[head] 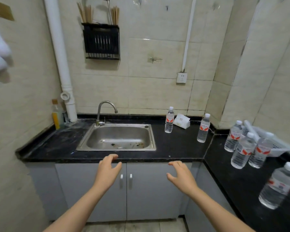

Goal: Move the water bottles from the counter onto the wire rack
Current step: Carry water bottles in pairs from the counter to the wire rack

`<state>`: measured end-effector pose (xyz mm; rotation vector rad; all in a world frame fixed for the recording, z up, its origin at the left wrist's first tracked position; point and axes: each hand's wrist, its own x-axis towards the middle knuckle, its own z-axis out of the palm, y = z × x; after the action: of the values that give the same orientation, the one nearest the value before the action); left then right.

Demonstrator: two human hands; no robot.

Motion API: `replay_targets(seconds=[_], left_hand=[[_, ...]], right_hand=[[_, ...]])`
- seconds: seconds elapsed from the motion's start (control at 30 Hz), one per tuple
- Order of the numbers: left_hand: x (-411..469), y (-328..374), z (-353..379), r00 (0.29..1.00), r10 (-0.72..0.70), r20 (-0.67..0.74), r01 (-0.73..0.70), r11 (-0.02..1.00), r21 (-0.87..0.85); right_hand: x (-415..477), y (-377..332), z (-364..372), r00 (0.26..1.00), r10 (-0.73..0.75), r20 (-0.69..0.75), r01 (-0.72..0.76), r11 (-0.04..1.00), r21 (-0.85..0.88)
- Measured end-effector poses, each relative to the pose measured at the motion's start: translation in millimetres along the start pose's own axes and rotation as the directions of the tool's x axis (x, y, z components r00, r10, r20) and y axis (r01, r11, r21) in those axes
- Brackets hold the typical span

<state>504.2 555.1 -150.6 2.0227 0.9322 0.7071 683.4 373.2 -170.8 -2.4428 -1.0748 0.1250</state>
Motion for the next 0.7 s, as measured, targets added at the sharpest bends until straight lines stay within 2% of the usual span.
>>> replay_targets(seconds=[0.07, 0.23, 0.4, 0.53, 0.7], left_hand=[[42.0, -2.7, 14.9, 1.0, 0.002, 0.008, -0.002, 0.999, -0.044], [149.6, -2.0, 58.1, 0.99, 0.056, 0.13, -0.039, 0.991, -0.128], [233.7, -5.6, 110.3, 0.967, 0.074, 0.243, -0.035, 0.986, -0.161], [255.1, -13.5, 170.0, 0.923, 0.033, 0.383, 0.025, 0.989, -0.145], [278.3, -6.0, 227.0, 0.886, 0.02, 0.464, 0.038, 0.993, -0.115]], right_hand=[[30.5, 4.0, 4.0, 1.0, 0.028, -0.005, -0.028, 0.999, -0.02], [113.0, 21.8, -10.1, 0.984, 0.158, -0.087, -0.165, 0.983, -0.081], [174.4, 36.1, -20.6, 0.94, 0.29, -0.18, -0.305, 0.951, -0.056], [182.0, 61.3, 4.8, 0.912, 0.397, -0.104, -0.403, 0.914, -0.04], [187.8, 110.1, 15.1, 0.829, 0.556, -0.066, -0.556, 0.831, 0.024]])
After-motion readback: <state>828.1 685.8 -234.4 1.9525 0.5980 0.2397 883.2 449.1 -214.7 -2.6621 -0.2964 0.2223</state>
